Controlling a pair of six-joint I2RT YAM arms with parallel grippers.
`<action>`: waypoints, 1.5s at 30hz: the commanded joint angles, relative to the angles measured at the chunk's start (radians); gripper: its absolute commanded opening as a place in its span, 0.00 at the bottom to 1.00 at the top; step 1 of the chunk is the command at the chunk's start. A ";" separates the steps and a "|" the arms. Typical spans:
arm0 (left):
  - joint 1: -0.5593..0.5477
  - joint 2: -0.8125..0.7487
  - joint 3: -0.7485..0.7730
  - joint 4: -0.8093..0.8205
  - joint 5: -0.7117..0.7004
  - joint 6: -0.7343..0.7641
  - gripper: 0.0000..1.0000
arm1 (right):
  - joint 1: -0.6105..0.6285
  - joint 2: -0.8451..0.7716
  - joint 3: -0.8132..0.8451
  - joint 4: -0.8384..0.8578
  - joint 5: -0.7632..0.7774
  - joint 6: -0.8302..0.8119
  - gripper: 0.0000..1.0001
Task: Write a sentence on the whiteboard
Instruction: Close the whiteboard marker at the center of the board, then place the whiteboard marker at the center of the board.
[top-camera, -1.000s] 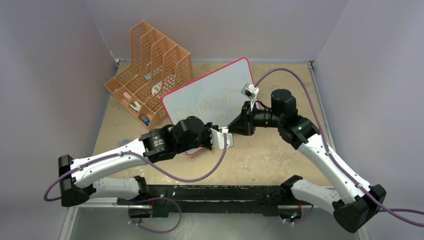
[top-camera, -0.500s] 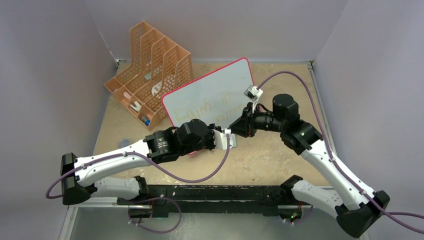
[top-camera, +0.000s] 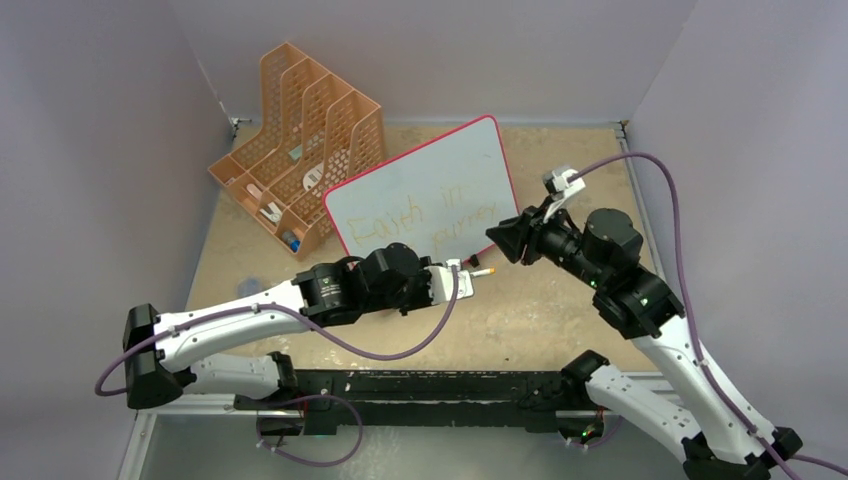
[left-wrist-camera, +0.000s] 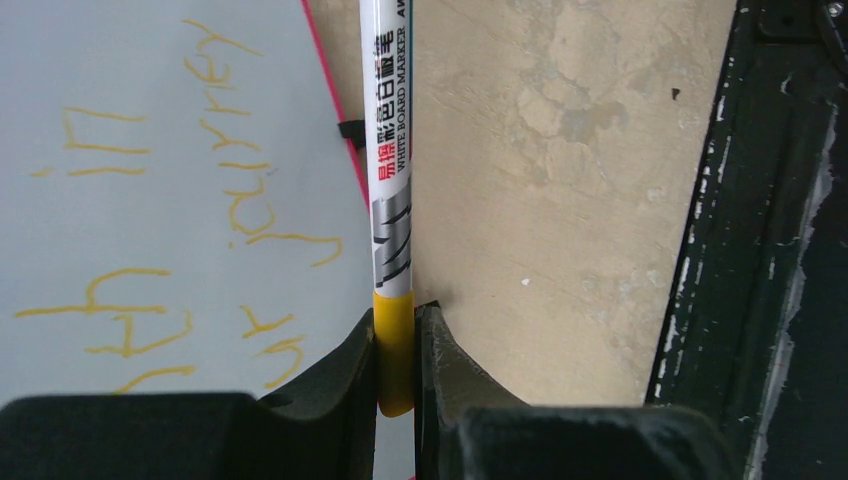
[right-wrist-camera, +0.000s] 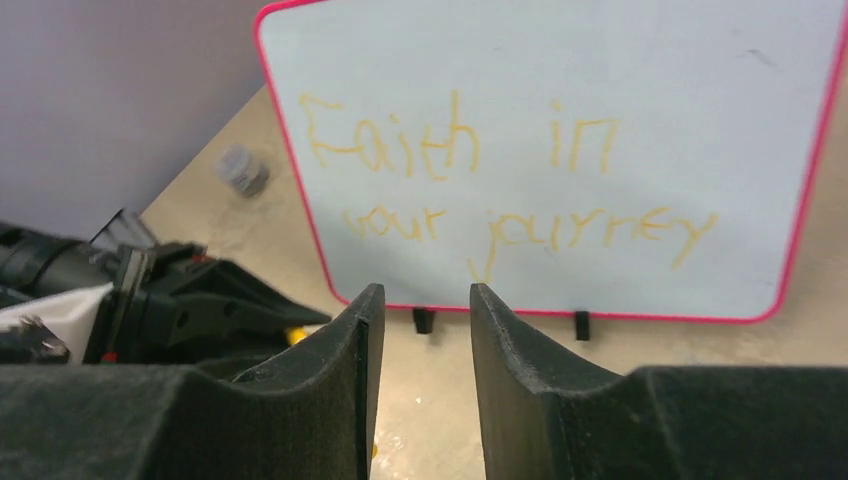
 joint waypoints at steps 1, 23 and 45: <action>-0.005 0.074 0.025 -0.060 0.077 -0.135 0.00 | -0.001 -0.055 0.009 -0.001 0.256 0.012 0.39; 0.048 0.689 0.231 -0.158 0.209 -0.467 0.03 | -0.002 -0.363 -0.149 0.094 0.704 0.077 0.49; 0.049 0.616 0.280 -0.187 0.102 -0.542 0.52 | -0.002 -0.374 -0.175 0.111 0.744 0.064 0.59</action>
